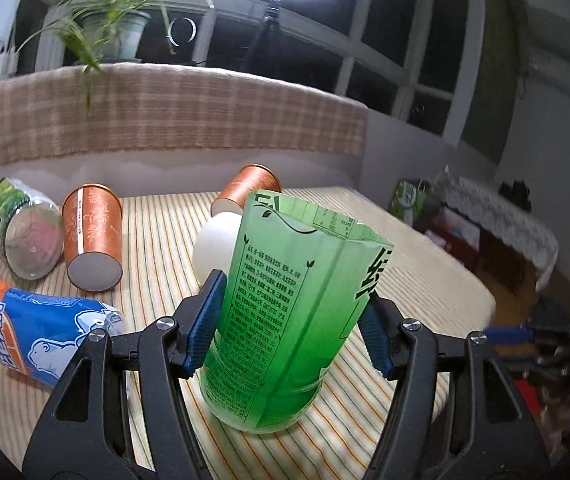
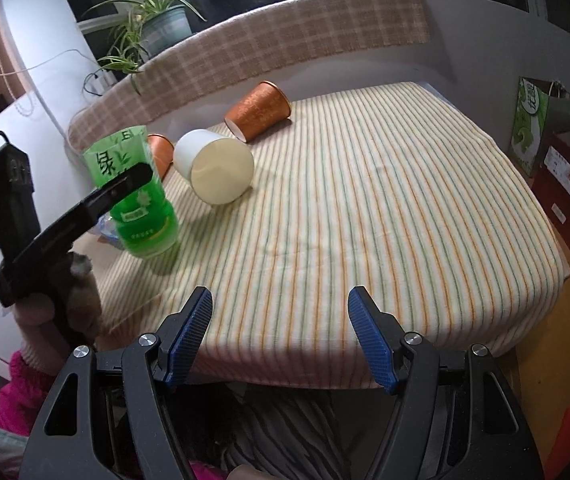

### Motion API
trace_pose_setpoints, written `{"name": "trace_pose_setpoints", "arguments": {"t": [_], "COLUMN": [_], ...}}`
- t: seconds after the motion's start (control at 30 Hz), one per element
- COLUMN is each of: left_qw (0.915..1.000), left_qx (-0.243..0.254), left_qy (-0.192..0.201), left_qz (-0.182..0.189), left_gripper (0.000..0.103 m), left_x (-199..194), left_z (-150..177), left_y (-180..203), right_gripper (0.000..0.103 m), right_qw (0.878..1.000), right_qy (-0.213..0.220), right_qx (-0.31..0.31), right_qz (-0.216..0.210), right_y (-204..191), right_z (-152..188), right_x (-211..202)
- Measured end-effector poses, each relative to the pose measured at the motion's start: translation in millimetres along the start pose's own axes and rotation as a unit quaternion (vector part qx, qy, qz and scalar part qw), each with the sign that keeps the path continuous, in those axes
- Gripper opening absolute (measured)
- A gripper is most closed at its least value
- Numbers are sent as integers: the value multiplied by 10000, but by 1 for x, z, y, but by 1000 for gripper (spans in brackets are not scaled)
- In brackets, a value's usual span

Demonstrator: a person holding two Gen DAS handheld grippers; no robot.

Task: Flip cup upright
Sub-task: 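Lower the green cup upright onto the table and open the left gripper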

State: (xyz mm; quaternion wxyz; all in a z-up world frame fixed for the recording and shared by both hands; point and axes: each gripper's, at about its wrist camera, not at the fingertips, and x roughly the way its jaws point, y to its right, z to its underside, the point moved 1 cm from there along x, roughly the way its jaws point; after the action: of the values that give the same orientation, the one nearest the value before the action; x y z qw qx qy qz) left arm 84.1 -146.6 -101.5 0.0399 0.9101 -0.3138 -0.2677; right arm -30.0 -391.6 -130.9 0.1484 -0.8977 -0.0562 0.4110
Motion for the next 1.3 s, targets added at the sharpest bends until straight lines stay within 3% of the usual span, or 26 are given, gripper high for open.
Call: {"name": "trace_pose_setpoints", "arguments": {"t": [0.27,0.83,0.9,1.3], "left_qw": [9998,9995,9994,9992], "left_qx": [-139,-41,-41,-84], "left_qy": [-126,-295,-318,-352], "left_qz": [-104,-126,-145,-193], "left_gripper": [65,65,71,78], "left_x": [13,-5,-7,-23], "left_z": [7,17,19,30], "left_y": [-5,-6,-7,-11], "right_gripper": [70,70,70,70], "right_qw": [10000,9994,9992,9987], "right_qy": [-39,97,122,217], "right_qx": [-32,-316,-364,-418], "right_qz": [27,-120,-140,-174], "right_y": [-5,-28,-32,-41], "right_z": [5,3,3,2], "right_x": [5,8,8,8]}}
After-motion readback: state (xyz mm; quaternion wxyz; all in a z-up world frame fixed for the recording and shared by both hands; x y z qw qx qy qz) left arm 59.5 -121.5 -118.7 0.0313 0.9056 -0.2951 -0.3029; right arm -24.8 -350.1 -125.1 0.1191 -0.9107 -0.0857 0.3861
